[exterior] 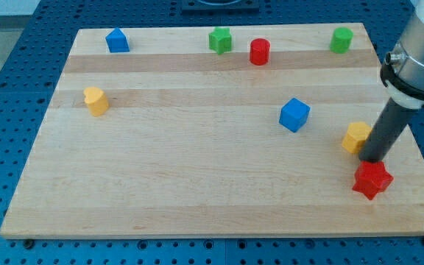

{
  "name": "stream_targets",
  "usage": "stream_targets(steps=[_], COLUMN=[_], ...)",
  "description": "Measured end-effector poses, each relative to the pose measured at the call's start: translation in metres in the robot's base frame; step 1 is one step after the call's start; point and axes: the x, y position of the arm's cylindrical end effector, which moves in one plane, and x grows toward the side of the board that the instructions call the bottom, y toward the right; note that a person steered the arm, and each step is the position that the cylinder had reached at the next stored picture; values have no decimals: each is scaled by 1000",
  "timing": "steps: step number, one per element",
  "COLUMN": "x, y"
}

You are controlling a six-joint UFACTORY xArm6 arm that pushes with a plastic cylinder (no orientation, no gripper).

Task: Push the yellow hexagon towards the right center

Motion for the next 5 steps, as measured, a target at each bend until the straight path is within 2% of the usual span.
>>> stream_targets(steps=[2, 5], x=[-6, -15], y=[-33, -14])
